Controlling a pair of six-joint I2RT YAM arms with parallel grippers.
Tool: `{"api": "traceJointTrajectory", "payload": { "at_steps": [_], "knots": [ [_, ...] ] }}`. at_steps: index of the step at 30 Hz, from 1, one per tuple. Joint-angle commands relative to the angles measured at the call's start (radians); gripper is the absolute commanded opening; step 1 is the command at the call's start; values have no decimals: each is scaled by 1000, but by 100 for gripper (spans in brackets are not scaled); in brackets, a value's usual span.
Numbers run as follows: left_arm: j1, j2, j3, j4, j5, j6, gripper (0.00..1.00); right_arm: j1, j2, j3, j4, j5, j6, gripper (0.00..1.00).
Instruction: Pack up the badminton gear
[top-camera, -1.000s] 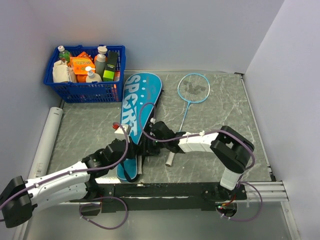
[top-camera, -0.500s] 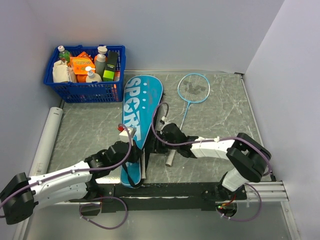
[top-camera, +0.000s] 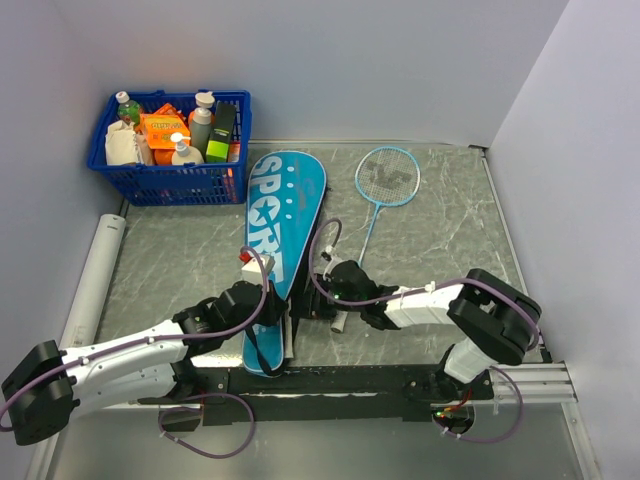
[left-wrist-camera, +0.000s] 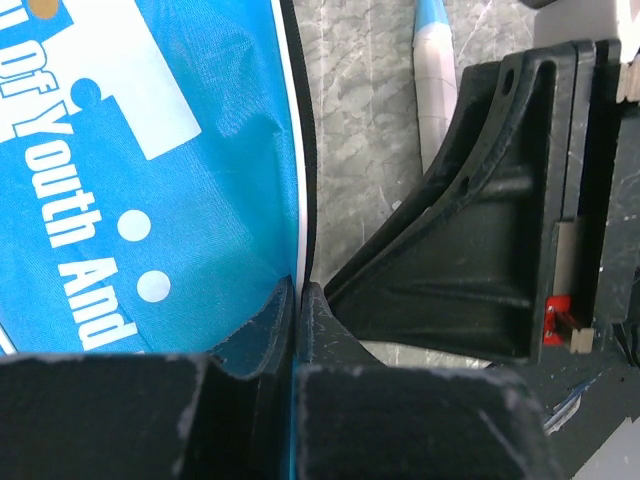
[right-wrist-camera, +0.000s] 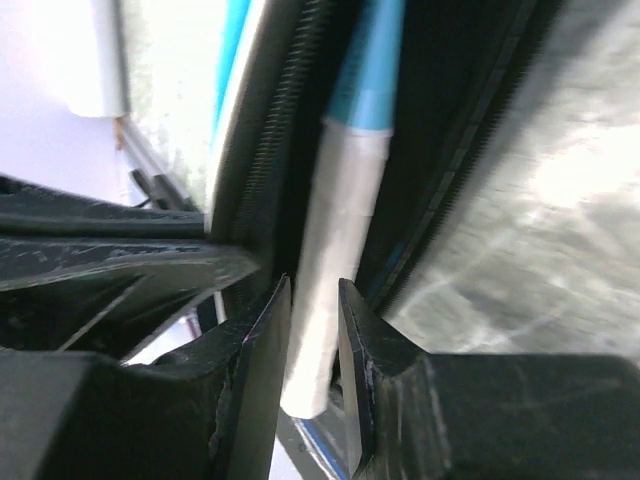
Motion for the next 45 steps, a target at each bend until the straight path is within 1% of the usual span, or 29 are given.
{"api": "traceJointTrajectory", "payload": {
  "at_steps": [1,6,13,25,31,36,39,41,45],
  "knots": [
    [-7,-12,40,54,16,-5,1,14,45,-10,141,-29,36,34],
    [-7,-26,42,43,10,-5,1,22,82,-10,184,-44,53,33],
    [-7,-51,37,26,1,-3,1,31,68,-8,147,-23,38,33],
    [-7,-60,34,23,1,-3,1,54,108,10,133,-18,39,33],
    [-7,-64,31,23,2,-6,1,66,167,12,233,-44,75,33],
    [-7,-66,32,22,4,-6,1,80,229,-2,381,-55,122,33],
    [-7,-61,28,28,9,-8,1,86,252,10,421,-61,134,32],
    [-7,-58,23,37,10,-12,1,91,264,26,432,-66,137,29],
    [-7,-81,14,37,5,-15,1,97,287,61,461,-55,153,29]
  ]
}}
